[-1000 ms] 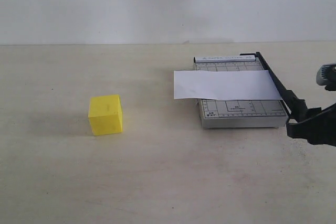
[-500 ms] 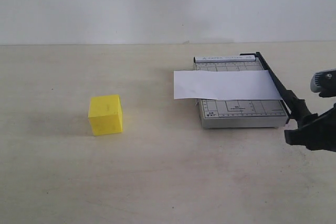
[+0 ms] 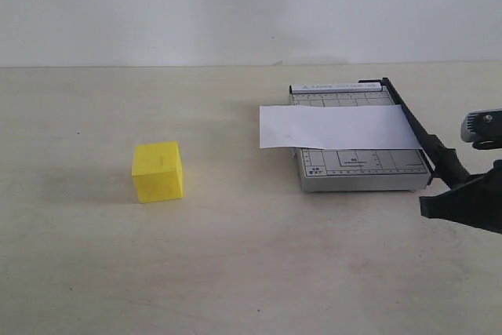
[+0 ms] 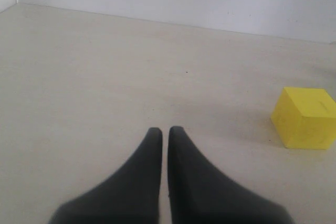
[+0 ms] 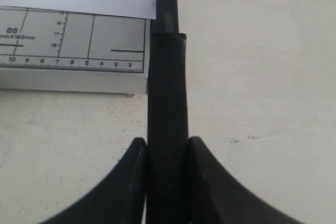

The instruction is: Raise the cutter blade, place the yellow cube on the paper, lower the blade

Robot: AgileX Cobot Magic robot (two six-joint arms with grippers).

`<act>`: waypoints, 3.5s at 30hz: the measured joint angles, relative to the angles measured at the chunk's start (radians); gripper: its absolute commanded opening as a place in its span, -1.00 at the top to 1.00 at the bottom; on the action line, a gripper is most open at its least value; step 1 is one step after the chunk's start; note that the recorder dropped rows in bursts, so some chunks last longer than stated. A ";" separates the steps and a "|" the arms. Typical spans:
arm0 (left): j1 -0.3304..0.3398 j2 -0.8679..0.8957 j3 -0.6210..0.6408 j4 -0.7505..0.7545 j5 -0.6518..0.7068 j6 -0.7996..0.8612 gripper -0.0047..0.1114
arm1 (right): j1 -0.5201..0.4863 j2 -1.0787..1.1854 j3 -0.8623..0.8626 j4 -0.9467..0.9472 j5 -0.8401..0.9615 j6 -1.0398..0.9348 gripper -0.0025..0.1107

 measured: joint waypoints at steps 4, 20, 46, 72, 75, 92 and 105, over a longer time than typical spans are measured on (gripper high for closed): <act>0.000 0.000 0.000 0.000 0.000 0.000 0.84 | 0.000 0.000 0.000 0.000 0.000 0.002 0.96; 0.000 0.000 0.000 0.000 0.000 0.000 0.84 | -0.002 -0.295 -0.105 0.008 0.016 -0.057 0.96; 0.000 0.000 0.000 0.000 0.000 0.000 0.84 | -0.002 -0.646 -0.131 0.057 0.043 -0.076 0.20; 0.000 0.000 0.000 0.269 -0.266 0.293 0.84 | -0.002 -1.042 0.339 0.113 0.269 -0.119 0.96; 0.000 0.000 0.000 0.141 -0.297 0.209 0.84 | -0.002 -1.042 0.351 0.131 0.299 -0.063 0.96; 0.000 0.000 0.000 -0.264 -0.362 -0.270 0.84 | -0.002 -1.042 0.351 0.139 0.287 -0.026 0.96; -0.009 0.279 -0.576 0.154 -0.148 -0.331 0.84 | -0.002 -1.042 0.351 0.139 0.229 -0.024 0.96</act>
